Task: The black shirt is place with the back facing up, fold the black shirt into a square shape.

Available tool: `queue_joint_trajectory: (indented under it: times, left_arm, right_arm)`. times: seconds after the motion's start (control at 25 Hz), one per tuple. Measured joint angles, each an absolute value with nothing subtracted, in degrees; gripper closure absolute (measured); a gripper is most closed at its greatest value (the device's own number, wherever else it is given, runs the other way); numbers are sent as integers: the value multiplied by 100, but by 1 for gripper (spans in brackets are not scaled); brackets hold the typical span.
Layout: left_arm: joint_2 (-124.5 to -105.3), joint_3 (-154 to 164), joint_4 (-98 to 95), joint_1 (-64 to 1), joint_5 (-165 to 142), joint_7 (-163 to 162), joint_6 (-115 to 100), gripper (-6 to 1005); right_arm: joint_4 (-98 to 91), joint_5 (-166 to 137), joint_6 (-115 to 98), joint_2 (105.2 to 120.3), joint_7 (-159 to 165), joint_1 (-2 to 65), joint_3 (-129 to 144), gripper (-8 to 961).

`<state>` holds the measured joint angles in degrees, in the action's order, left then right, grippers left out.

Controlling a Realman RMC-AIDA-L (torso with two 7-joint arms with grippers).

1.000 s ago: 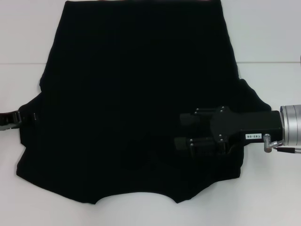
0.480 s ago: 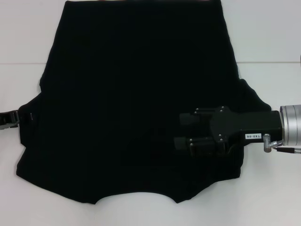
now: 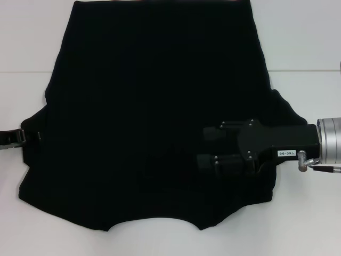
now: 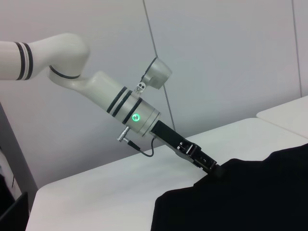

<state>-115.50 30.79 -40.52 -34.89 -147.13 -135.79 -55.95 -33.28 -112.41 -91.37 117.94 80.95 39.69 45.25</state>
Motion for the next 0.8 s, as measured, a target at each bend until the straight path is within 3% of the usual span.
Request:
queue_joint_trajectory:
  times: [0.6, 0.68, 0.8]
  left_arm:
    - [-11551, 3417, -4081, -3481, -14713, -13561, -5632, 459]
    - [-11553, 3438, -4091, -3480, -14713, -13566, -5629, 704]
    - [-11555, 3431, -4099, -3480, -14713, -13569, -5625, 754]
  right_arm:
    - [-3332, -11241, -9139, 11792, 8094, 3964, 4440, 165]
    - [-3331, -11241, -9148, 11789, 8094, 3963, 4424, 165]
    - [-3331, -11241, -9158, 11785, 8094, 3961, 4389, 165]
